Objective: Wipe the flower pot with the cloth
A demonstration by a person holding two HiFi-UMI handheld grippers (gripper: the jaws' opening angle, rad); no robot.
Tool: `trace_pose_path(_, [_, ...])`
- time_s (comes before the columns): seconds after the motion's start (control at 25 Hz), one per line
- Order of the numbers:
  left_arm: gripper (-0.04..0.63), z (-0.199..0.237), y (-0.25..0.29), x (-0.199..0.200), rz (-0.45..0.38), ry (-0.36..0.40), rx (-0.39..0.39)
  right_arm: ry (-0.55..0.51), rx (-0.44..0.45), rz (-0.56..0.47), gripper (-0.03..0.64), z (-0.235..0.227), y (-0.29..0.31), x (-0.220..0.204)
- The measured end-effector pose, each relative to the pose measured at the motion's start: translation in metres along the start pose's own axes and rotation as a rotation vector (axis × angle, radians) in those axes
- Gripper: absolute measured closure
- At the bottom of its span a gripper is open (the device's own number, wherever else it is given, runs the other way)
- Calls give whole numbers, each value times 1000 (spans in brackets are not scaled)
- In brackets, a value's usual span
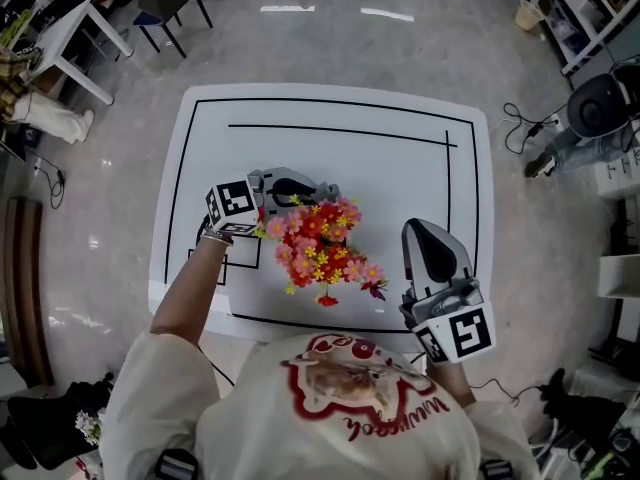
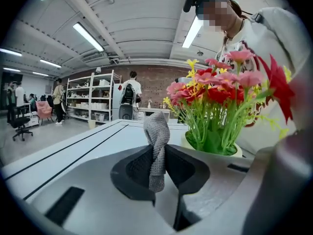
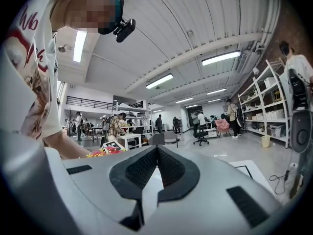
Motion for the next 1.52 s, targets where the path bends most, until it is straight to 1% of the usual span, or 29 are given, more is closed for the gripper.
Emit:
trace_pose_path(0.08, [534,2,2,-2,24,10,-9,2,11,10,617,-1,1,-3])
trace_pose_path(0.2, [534,2,6,-3,39,24,-23,12,21,28,617,-3,2,-10])
trace_pose_path(0.32, [534,3,10,-4,63,39,-53,14,33,32,617,-4,4,-12])
trace_pose_path(0.44, [534,4,13,-3,66,38,-75,26,35,28,617,-5,7,-12])
trace_pose_path(0.6, [534,6,15,-5,54,22,-83,41,40,33,617,-8,11,-15])
trace_pose_path(0.76, [534,4,14,-8,82,41,-82,49,48,35,617,-8,12,-16])
trace_pose_path(0.88, [534,3,12,-9,104,57,-73,52,55,36,617,-8,14,-16])
trace_pose_path(1.24, [534,-3,3,-16,128,59,-21,37,65,35,617,-3,13,-14])
trace_pose_path(1.52, [534,-7,-7,-19,131,41,36,29,70,34,617,2,11,-15])
Point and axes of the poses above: the fingertips, and each gripper's own axes: y forward along the fingers, z to its left, x out of its top, the point moved 7 cm from there along -y, backward along the fingers, and after that the axes turned 3 degrees about -z, right-handed, at the moved point
